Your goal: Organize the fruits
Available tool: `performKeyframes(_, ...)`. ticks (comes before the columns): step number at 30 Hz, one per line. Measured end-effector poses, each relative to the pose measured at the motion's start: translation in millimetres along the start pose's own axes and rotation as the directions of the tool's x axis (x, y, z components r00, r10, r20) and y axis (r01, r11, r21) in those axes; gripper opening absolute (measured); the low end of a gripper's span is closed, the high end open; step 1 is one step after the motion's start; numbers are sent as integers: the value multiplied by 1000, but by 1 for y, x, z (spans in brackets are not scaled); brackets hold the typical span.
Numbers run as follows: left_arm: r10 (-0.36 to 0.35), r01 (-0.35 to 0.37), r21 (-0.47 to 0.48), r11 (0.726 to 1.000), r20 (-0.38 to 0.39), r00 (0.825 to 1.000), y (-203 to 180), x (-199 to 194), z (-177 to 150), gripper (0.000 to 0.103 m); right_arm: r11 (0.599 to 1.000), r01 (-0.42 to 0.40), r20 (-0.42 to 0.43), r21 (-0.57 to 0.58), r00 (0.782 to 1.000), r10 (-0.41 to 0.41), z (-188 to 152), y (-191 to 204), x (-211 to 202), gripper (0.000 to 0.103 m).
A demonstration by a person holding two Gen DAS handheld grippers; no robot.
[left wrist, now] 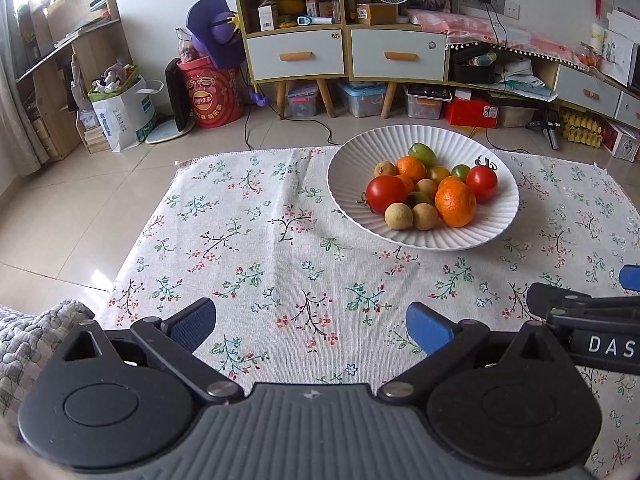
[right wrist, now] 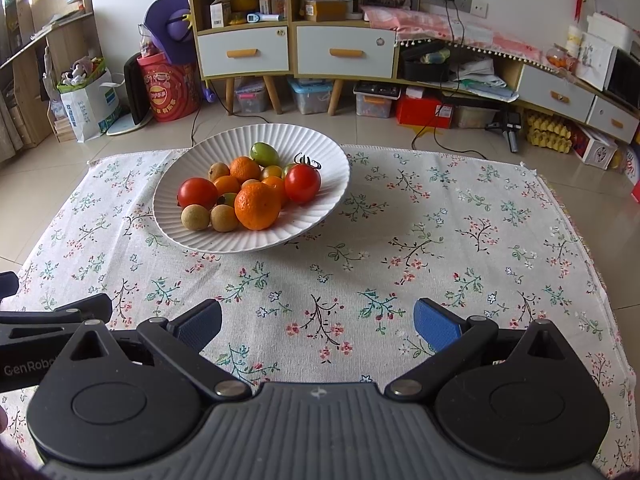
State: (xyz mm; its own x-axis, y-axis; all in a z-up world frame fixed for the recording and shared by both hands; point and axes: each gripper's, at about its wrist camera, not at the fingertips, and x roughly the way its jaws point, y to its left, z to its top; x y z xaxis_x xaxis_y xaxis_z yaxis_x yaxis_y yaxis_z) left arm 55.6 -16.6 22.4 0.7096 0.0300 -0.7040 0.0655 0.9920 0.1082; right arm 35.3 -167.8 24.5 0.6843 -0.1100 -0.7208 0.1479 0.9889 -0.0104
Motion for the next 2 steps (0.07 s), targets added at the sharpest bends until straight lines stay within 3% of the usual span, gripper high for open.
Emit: performKeyframes(2,-1,1,3,1000,0,1000,-1,0,0,97,1000,1,1,-2,1000,-1,0,0,0,102)
